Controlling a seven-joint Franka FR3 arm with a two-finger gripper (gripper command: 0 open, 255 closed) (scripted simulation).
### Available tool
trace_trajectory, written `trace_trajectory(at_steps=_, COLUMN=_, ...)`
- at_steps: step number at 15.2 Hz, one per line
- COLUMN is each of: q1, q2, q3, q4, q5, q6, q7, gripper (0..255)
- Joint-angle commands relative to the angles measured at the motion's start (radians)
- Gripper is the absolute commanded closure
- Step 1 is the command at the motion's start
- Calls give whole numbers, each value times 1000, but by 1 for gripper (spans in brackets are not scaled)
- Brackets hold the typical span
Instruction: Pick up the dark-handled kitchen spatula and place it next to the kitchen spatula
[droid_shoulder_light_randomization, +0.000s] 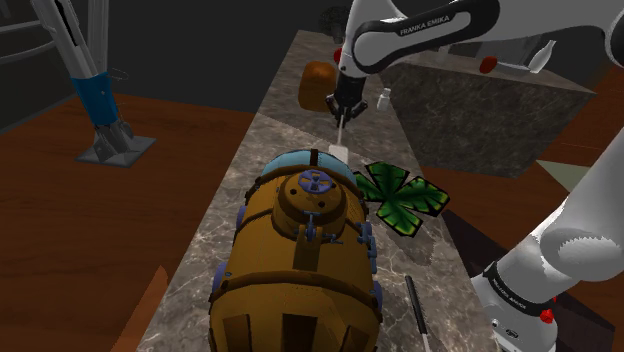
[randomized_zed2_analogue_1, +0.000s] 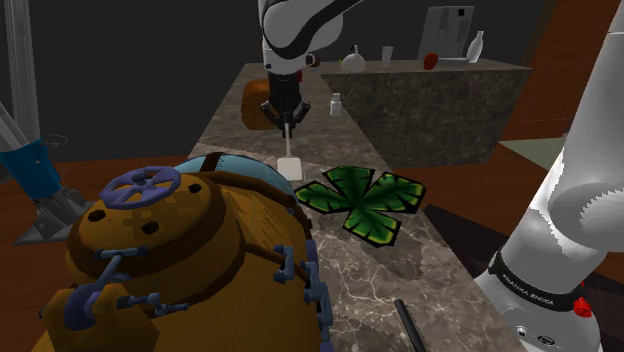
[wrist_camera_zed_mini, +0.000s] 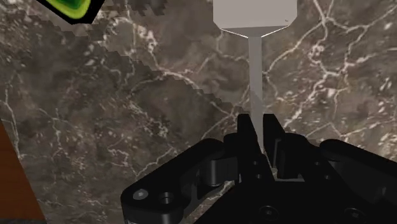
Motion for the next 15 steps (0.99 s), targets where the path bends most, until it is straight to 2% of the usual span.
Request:
trace_trajectory(at_steps=1, q1=3, q2=-67, q3=7, q4=-83, q5=13, q6=16, q7=7, gripper=255)
trace_trajectory(at_steps=8, q1=32, q2=-324, q3=32, q4=-377, q5=76, q6=58, q7=28, gripper=255)
trace_trajectory(at_steps=15, q1=95, q2=-591, q3=58, q4=-621, q5=155, q6=39, q7=56, gripper=255)
